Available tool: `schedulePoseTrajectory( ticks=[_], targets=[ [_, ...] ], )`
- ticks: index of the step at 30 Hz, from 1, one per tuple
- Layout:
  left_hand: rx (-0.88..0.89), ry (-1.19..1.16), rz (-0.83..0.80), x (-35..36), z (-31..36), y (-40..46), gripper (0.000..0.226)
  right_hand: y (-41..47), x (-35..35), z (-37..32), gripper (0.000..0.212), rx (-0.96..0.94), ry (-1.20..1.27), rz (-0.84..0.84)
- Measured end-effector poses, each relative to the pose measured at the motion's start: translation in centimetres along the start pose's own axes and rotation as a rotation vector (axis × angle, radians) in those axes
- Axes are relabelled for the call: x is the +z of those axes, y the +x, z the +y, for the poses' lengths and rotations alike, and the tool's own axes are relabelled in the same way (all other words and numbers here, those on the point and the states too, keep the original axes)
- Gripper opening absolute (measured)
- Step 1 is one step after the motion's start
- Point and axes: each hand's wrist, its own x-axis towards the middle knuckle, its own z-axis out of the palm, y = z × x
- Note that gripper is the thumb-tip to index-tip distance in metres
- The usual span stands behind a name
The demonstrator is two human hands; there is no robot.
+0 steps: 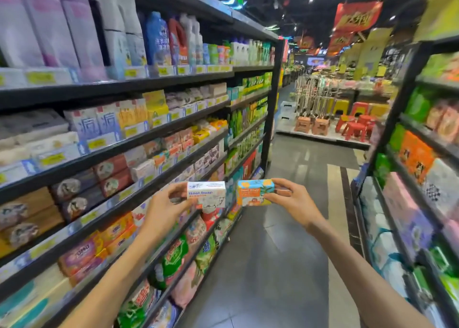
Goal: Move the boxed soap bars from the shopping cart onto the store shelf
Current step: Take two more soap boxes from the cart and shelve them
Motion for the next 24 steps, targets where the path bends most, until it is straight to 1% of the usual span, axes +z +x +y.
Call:
schedulePoseTrajectory(
  ticks=[4, 8, 10, 12, 14, 18, 21, 24],
  targets=[
    [-0.043, 0.034, 0.042, 1.1, -2.8, 6.0, 0.04, 7.9, 0.1, 2.3, 0.037, -0.025, -0.002, -0.078],
    [-0.092, 0.05, 0.122, 2.0, -4.5, 11.1, 0.042, 17.0, 0.6, 4.3, 0.036, -0.068, -0.023, -0.182],
    [-0.112, 0.062, 0.183, 2.5, -5.1, 13.2, 0.041, 21.6, 1.3, 5.1, 0.039, -0.086, -0.028, -0.243],
    [-0.155, 0.081, 0.268, 2.5, -5.9, 15.1, 0.042, 26.0, 2.5, 5.7, 0.036, -0.111, -0.026, -0.328],
    [-0.197, 0.109, 0.353, 2.3, -6.6, 16.4, 0.042, 30.0, 4.0, 6.1, 0.036, -0.134, -0.016, -0.407],
    [-0.262, 0.238, 0.504, 1.1, -7.4, 17.5, 0.038, 36.0, 8.4, 6.8, 0.042, -0.175, 0.002, -0.547],
    [-0.342, 0.267, 0.587, -0.6, -8.5, 17.1, 0.036, 38.6, 12.3, 6.9, 0.04, -0.197, 0.028, -0.633],
    [-0.425, 0.3, 0.674, -2.1, -9.6, 17.2, 0.041, 40.4, 16.0, 7.0, 0.04, -0.207, 0.05, -0.713]
  ],
)
